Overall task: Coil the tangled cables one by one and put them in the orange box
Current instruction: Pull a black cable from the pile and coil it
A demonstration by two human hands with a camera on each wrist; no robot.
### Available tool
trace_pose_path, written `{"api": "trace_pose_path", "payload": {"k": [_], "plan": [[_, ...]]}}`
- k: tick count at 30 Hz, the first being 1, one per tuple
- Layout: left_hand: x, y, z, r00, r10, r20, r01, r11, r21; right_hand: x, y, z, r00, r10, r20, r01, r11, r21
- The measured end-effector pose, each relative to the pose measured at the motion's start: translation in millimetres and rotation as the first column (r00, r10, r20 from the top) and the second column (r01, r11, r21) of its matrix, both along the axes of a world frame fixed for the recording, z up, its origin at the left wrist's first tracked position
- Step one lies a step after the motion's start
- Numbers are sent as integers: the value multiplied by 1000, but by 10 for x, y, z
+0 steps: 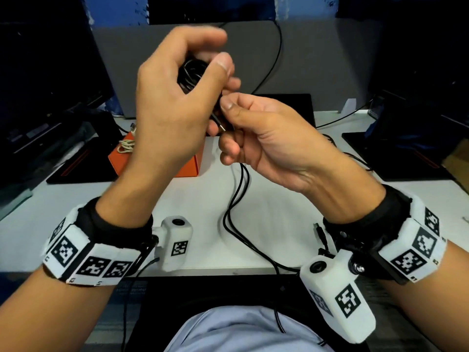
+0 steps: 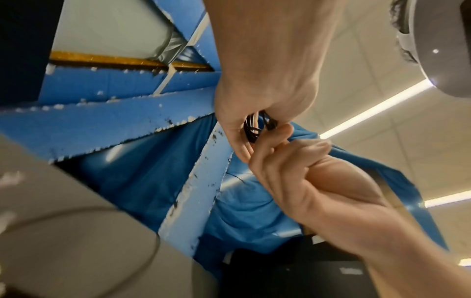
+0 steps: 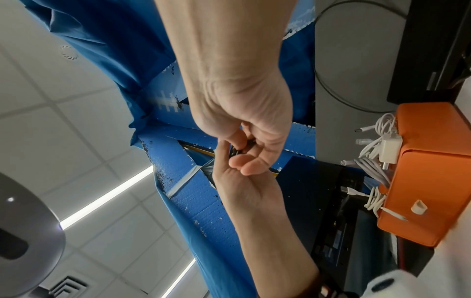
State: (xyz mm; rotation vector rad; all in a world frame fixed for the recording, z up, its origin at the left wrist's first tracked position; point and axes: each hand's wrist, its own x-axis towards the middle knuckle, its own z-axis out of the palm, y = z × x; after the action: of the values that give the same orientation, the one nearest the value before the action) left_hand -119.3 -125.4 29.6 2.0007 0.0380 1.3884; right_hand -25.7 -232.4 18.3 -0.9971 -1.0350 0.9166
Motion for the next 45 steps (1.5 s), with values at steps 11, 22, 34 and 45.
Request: {"api": "trace_pose_path", "payload": {"k": [11, 22, 34, 45], "plan": [[12, -126, 57, 955, -187, 232, 292, 744, -601, -130, 81, -149, 1000, 18, 15, -17, 996, -82], [36, -10, 51, 992, -121, 37, 124, 884, -451, 22, 128, -162, 987, -77, 144, 79, 997, -14], [39, 448, 78, 913, -46, -405, -38, 980, -198, 600, 148, -144, 846, -296, 444, 317, 948, 26], [49, 802, -37, 567, 235, -789, -183, 970, 158, 1202, 1060, -557, 650, -26, 759, 482, 787, -385]]}}
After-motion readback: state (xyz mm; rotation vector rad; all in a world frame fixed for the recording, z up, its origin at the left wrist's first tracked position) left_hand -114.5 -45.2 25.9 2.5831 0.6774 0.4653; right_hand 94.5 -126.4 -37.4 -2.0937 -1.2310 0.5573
